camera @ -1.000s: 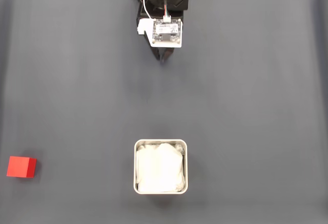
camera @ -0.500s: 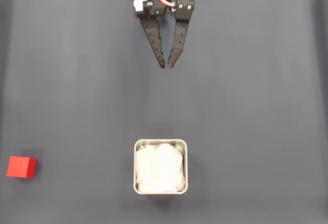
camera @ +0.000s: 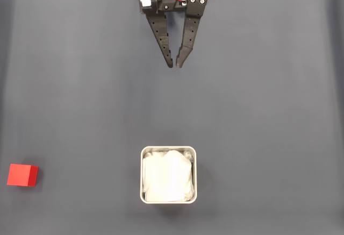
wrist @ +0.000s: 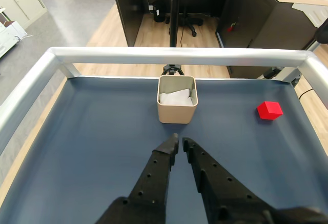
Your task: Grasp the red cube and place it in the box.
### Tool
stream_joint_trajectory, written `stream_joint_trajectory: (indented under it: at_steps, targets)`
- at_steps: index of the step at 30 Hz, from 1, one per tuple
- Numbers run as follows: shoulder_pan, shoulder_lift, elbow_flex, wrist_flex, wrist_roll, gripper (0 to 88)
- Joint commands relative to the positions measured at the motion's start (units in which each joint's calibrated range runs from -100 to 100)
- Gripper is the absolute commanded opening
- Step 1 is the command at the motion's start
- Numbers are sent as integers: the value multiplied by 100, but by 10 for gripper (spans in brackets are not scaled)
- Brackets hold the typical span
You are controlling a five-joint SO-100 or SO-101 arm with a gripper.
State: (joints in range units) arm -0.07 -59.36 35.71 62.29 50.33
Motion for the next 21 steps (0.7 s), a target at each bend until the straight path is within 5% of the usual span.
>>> stream_joint_trajectory:
  at_steps: [1, 21]
  targets:
    - [192, 165, -414, 99, 44, 0]
    - [1449, 1256, -1254, 222, -147, 0]
